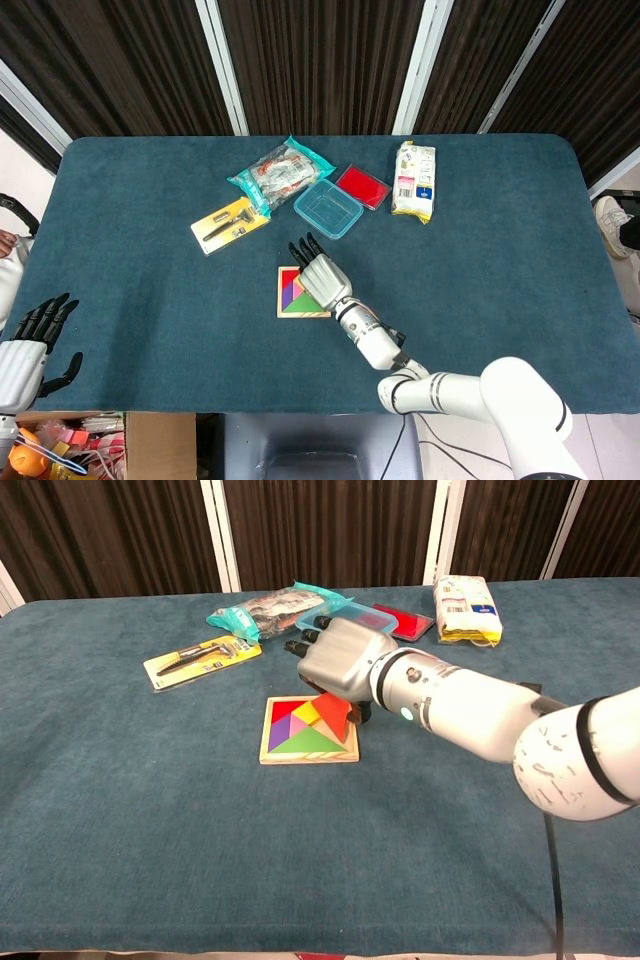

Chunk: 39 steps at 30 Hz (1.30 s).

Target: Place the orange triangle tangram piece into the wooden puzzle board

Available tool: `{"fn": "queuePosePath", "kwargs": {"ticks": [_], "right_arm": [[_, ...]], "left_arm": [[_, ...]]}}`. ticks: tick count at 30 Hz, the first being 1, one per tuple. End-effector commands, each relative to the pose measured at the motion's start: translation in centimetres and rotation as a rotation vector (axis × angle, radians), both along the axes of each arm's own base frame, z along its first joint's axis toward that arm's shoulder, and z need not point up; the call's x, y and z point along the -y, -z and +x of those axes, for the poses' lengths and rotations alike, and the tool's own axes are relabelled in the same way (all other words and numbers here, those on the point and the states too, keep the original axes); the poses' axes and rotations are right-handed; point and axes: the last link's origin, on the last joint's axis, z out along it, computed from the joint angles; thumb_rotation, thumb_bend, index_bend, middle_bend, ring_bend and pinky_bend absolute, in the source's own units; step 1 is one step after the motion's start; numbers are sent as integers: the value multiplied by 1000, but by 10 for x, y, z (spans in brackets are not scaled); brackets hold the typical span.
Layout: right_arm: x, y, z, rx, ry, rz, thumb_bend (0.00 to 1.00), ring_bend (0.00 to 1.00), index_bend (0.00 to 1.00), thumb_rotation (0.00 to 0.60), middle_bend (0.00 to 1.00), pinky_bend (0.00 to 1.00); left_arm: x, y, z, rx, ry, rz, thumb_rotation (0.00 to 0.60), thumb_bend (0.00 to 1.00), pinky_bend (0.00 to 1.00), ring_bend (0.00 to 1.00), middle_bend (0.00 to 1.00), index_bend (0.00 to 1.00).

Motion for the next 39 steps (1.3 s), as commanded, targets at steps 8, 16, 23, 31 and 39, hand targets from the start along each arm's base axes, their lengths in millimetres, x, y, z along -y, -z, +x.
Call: {"fn": "queuePosePath", "kwargs": {"ticks": [8, 16, 23, 31, 39], "right_arm": [[-3, 0, 1, -1, 4, -2, 471, 0, 606, 600, 13, 0], [-4, 3, 1, -14, 1, -2, 471, 0, 602, 600, 13, 0], [-4, 2, 0, -23, 2, -4, 471, 0, 555, 600, 12, 0], [-5, 3, 0, -30, 5, -5, 471, 0, 501, 600, 13, 0], [-5, 3, 0, -32, 5, -8, 471, 0, 480, 600, 15, 0]], "left_arm": [[0, -1, 0, 2, 0, -2, 600, 457, 129, 11, 0, 0], [2, -1, 0, 7, 6, 0, 600, 458, 129, 11, 0, 0], [1, -2, 0, 9, 5, 0, 600, 458, 129, 12, 0, 0], [0, -2, 0, 11, 2, 5, 600, 456, 129, 12, 0, 0], [1, -3, 0, 15, 5, 5, 600, 455, 129, 12, 0, 0]]}}
